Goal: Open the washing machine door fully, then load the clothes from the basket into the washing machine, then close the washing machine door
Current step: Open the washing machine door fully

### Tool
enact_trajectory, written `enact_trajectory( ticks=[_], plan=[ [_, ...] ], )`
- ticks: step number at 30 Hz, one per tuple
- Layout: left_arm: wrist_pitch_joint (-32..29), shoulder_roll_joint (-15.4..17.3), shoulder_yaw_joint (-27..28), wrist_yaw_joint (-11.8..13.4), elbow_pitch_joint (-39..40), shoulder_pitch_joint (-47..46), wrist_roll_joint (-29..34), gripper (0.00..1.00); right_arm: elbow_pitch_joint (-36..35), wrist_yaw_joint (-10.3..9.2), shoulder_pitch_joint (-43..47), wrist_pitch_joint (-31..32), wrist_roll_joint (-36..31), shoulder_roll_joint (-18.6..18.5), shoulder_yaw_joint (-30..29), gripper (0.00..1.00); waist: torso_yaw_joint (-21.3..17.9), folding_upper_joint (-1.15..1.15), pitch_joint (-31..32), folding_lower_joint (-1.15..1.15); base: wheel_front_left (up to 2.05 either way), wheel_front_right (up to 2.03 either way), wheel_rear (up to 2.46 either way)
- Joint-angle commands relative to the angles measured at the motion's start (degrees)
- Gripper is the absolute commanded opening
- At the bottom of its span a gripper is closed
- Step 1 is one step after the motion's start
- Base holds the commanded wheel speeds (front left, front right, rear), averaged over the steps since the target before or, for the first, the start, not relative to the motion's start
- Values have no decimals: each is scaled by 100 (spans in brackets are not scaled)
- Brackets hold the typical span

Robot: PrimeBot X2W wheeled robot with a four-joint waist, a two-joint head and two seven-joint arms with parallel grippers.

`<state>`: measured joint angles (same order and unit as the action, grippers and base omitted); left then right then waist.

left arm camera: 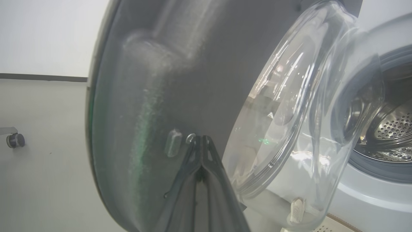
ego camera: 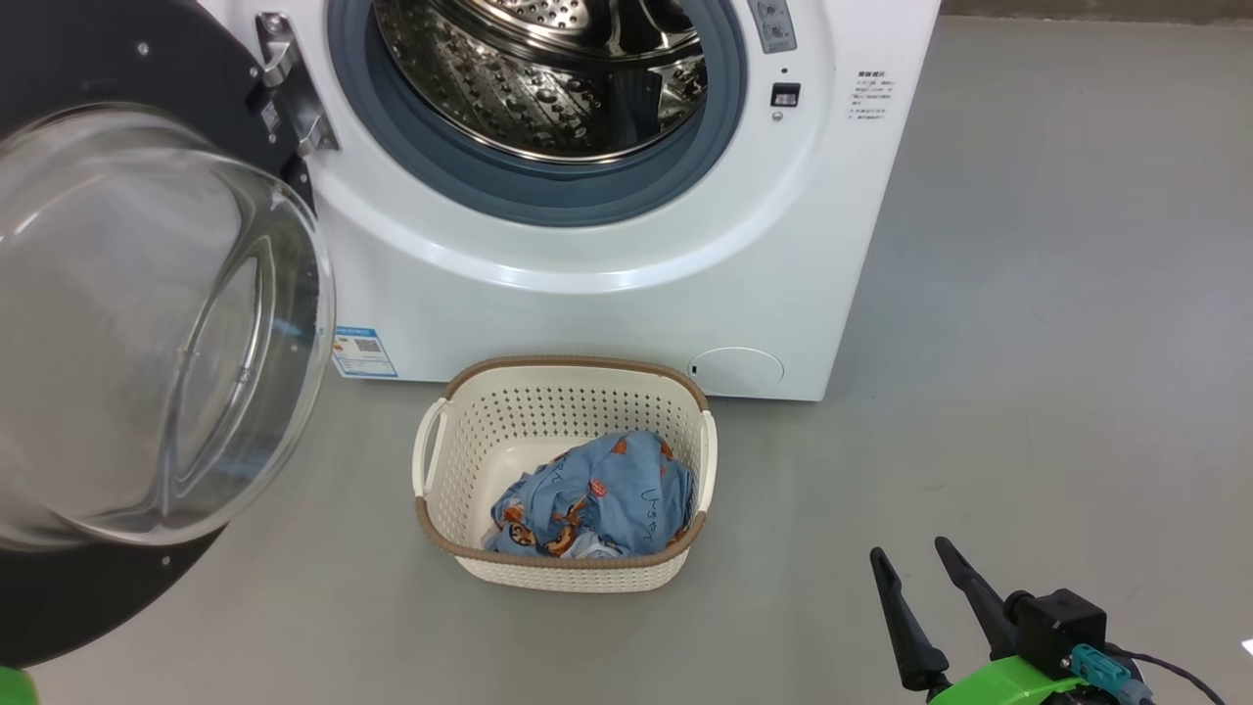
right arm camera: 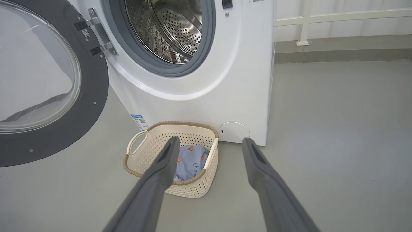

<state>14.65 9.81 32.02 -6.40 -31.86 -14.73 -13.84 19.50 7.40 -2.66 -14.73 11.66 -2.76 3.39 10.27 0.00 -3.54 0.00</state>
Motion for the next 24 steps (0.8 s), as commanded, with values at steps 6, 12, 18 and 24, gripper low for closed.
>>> enact_trajectory(
  ticks=[6, 12, 18, 24],
  plan=[
    [35, 327, 294, -16, 16, -285, 150, 0, -113, 9, -156, -27, -29, -11, 166, 100, -41, 0, -8, 0, 0, 0, 0],
    [35, 389, 399, -34, -123, -370, 223, 0, -119, 9, -165, -27, -23, -11, 142, 100, -38, 0, -27, 0, 0, 0, 0],
    [35, 459, 472, -44, -216, -442, 283, 0, -120, 9, -186, -27, -21, -11, 149, 100, -48, 0, -49, 0, 0, 0, 0],
    [35, 477, 528, -59, -236, -485, 343, 0, -115, 9, -202, -27, -26, -11, 123, 100, -56, 0, -66, 0, 0, 0, 0]
  ],
)
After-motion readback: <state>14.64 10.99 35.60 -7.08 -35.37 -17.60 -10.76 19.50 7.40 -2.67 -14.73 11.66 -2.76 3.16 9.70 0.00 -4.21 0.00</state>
